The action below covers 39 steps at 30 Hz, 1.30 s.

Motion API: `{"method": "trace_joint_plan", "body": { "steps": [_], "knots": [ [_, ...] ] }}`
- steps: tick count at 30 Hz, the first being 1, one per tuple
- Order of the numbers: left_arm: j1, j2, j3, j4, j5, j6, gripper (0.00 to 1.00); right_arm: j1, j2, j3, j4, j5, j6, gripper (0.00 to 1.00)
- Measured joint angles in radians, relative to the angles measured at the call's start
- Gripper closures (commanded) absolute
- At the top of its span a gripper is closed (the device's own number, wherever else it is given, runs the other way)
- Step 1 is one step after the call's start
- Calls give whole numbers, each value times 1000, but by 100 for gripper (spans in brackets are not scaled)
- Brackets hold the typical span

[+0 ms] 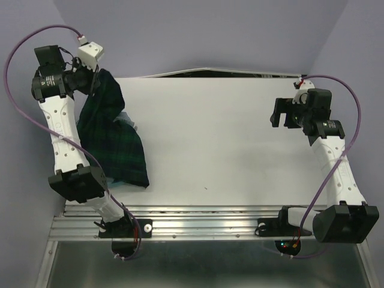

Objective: Fold and stack the skirts
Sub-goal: Grab the skirt from the pile, then move the skirt to the center of the board

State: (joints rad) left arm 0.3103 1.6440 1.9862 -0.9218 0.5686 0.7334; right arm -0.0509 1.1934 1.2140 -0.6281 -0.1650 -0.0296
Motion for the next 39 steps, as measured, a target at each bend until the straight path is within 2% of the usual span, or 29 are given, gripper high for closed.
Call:
{"method": "trace_joint_plan", "body": {
  "steps": [3, 8, 13, 18, 22, 24, 27, 29, 31, 32, 33, 34, 35, 39],
  "knots": [
    [-67, -37, 109, 11, 47, -69, 100, 0, 0, 0, 0, -8, 0, 0],
    [-309, -155, 114, 105, 92, -194, 100, 0, 0, 0, -2, -55, -8, 0],
    [-479, -188, 117, 249, 114, -351, 100, 0, 0, 8, -21, -109, -23, 0],
    [-648, -167, -1, 426, 83, -483, 100, 0, 0, 45, -46, -128, -27, 0],
    [-776, -70, -92, 537, 14, -566, 100, 0, 9, 75, -59, -145, -29, 0],
    [-836, 50, -92, 603, -29, -621, 100, 0, 16, 79, -70, -154, -32, 0],
    [-876, 229, -49, 659, -61, -681, 100, 0, 24, 79, -89, -162, -34, 0],
    [-897, 351, 44, 655, -71, -705, 99, 0, 28, 79, -101, -168, -35, 0],
    [-912, 520, 224, 655, -78, -727, 78, 0, 30, 78, -106, -178, -37, 1],
    [-917, 575, 280, 660, -76, -737, 59, 0, 30, 74, -105, -182, -38, 3],
    [-925, 637, 348, 661, -71, -743, 46, 0, 30, 66, -102, -189, -38, 4],
    [-932, 673, 383, 663, -69, -750, 25, 0, 31, 51, -105, -200, -38, 7],
    [-940, 696, 407, 664, -65, -748, 17, 0, 32, 43, -105, -207, -38, 9],
    [-959, 681, 408, 649, -62, -730, 9, 0, 43, -37, -94, -296, -11, 20]
  ]
}}
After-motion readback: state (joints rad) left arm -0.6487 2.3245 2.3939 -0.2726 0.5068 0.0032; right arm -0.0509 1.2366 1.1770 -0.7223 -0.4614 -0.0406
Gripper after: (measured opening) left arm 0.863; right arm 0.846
